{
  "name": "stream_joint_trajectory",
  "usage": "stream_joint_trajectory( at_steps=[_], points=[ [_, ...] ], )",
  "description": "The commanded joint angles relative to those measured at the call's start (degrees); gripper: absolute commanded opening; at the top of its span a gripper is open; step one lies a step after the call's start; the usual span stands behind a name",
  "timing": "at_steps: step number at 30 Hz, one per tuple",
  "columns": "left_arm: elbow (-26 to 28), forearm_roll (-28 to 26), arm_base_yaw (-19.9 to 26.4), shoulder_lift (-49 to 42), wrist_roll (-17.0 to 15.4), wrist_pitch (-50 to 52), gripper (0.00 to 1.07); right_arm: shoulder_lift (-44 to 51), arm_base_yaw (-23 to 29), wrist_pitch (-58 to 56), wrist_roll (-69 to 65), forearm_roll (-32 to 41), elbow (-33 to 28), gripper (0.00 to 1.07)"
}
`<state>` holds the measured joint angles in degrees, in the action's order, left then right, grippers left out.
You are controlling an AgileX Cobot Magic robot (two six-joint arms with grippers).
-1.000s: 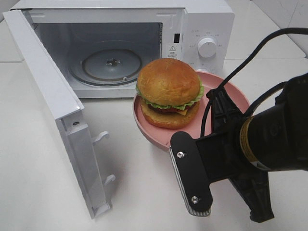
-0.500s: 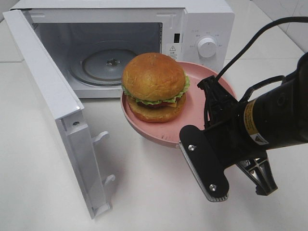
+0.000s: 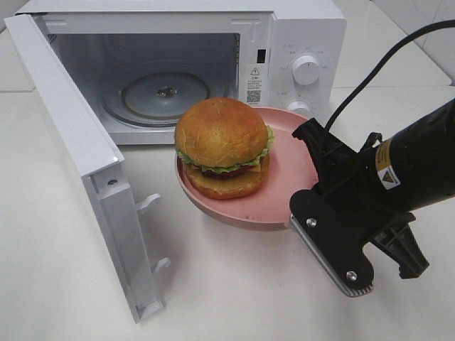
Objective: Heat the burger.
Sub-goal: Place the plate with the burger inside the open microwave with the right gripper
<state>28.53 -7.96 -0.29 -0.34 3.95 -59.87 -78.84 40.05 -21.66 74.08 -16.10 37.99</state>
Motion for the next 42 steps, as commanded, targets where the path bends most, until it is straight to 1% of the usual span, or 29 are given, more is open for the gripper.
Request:
stream_joint_trajectory(
  at_steps=[1,2,3,4,6,13,19,23,25,29,40,42],
  points=[
    [-0.2,-0.1,0.1,-1.1,-0.2,0.5,1.03,0.8,-2.1,3.7,8.7,6.1,0.3,0.00],
    [-0.2,-0.1,0.1,-1.1,-0.2,0.5,1.03,0.8,-2.9,4.6,12.8,9.4,0.3,0.00],
    [-0.2,-0.1,0.1,-1.1,-0.2,0.5,1.03,0.8,-2.9,4.6,12.8,9.4,0.3,0.00],
    [-0.2,-0.1,0.1,-1.1,-0.2,0.5,1.03,0.8,-3.4,5.8,15.8,12.5,0.3,0.00],
    [-0.2,-0.1,0.1,-1.1,-0.2,0.5,1.03,0.6,-3.4,6.5,17.3,13.4,0.3,0.00],
    [-0.2,-0.1,0.1,-1.1,-0.2,0.5,1.03,0.6,-3.4,7.7,17.8,13.5,0.3,0.00],
    [-0.2,-0.1,0.1,-1.1,-0.2,0.5,1.03,-0.7,-3.3,7.9,17.1,13.5,2.6,0.01],
    [-0.2,-0.1,0.1,-1.1,-0.2,0.5,1.03,-2.9,-1.8,8.0,17.1,13.7,4.0,0.01],
    [-0.2,-0.1,0.1,-1.1,-0.2,0.5,1.03,-4.8,-1.1,8.1,16.8,13.8,5.4,0.01],
    [-0.2,-0.1,0.1,-1.1,-0.2,0.5,1.03,-6.2,-1.0,8.1,16.6,13.8,6.9,0.01],
    [-0.2,-0.1,0.1,-1.1,-0.2,0.5,1.03,-12.8,-1.0,7.7,15.4,13.8,14.2,0.01],
    [-0.2,-0.1,0.1,-1.1,-0.2,0.5,1.03,-13.5,-1.0,7.7,15.4,13.8,14.7,0.01]
  ],
)
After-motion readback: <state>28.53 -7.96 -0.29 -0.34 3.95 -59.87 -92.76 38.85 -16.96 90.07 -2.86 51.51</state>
